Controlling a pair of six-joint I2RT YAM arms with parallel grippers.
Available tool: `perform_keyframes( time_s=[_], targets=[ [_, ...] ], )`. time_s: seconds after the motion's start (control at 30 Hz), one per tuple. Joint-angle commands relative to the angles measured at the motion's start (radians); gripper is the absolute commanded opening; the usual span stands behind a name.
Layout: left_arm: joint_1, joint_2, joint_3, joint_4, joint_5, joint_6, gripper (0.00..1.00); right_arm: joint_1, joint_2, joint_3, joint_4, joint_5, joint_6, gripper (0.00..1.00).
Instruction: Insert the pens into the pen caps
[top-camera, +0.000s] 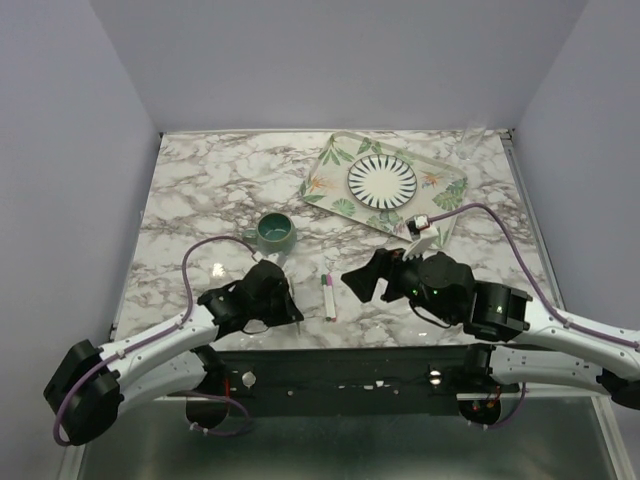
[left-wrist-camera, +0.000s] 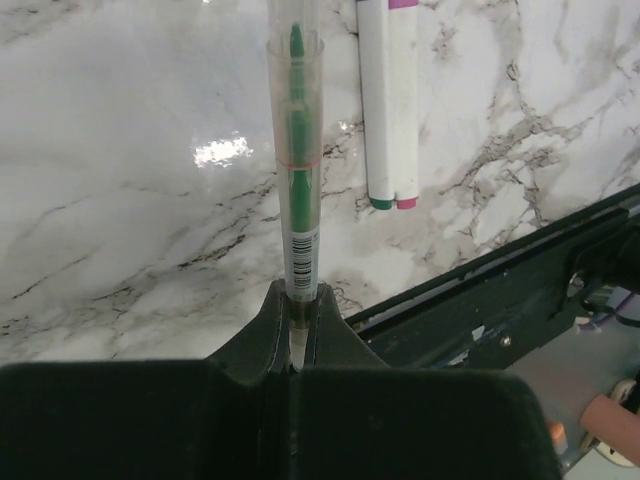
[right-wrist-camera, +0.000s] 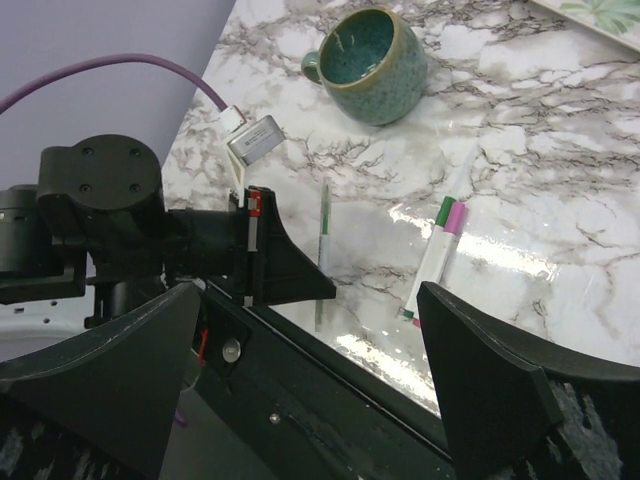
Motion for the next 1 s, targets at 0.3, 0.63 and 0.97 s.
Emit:
perform_keyframes(
  time_s=[0.3,0.63,0.97],
  targets=[
    [-0.008,0.186,0.086,0.062,-0.111,0.05,0.18,0.0,-0.026,-0.025,0.008,-0.036,-0.006,0.97],
    [-0.006,0.159,0.162,0.009,-0.117,0.093,0.4,0.0,-0.067,-0.051,0.013,-0.044,-0.003,0.97],
    [-0.006,0.019,0.257,-0.092,-0.161,0.196,0.44,0.0,-0.102,-0.071,0.074,-0.115,-0.044,0.97]
  ],
)
